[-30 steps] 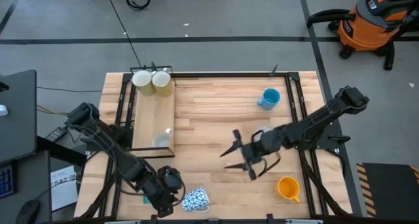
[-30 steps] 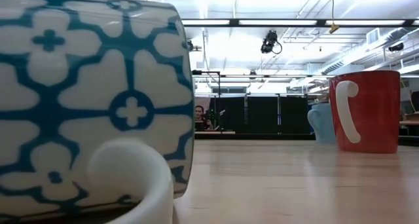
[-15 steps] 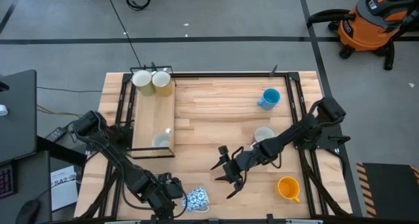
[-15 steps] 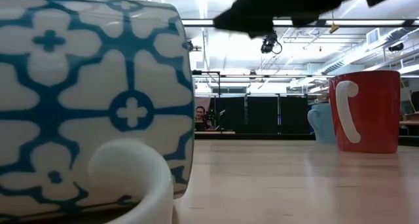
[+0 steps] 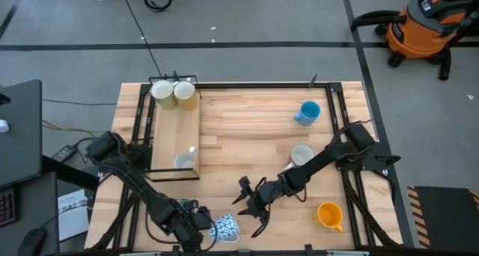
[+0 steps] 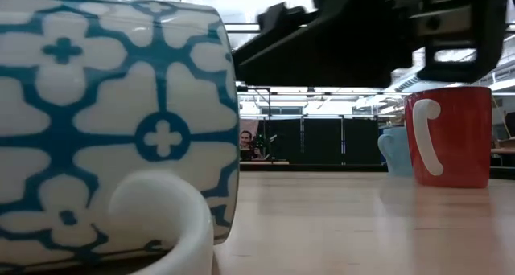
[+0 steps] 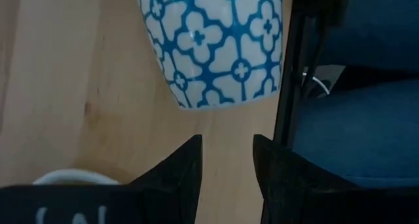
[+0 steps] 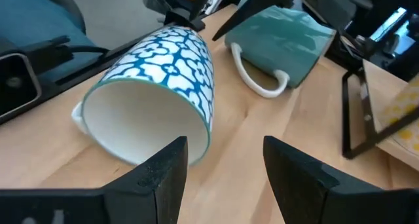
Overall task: Place coffee mugs
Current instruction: Move the blue patterned mug to the center of the table
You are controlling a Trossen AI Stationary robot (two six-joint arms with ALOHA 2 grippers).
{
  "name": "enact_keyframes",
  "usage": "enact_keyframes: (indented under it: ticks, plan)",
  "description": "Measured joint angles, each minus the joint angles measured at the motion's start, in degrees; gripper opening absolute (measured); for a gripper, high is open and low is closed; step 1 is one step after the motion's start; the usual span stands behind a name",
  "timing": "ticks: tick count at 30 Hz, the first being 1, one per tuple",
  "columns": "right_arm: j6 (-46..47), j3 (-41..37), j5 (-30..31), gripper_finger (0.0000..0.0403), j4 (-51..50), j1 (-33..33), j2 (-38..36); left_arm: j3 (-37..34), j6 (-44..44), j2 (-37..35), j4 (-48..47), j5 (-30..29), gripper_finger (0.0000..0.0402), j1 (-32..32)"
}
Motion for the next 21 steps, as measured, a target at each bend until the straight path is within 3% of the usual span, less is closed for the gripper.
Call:
enact_keyframes:
  ticks: [7, 21]
  plan:
    - [-3.16, 5.57, -3.62, 0.0206, -1.94, -0.31, 3.96, 0.00, 0.84, 0.85, 1.90, -0.28, 0.0141, 0.39]
    - [-2.92, 5.88, -5.86, 0.0206, -1.90, -1.09, 3.94, 0.04, 4.29, 2.12, 3.98, -3.86, 0.0141, 3.92]
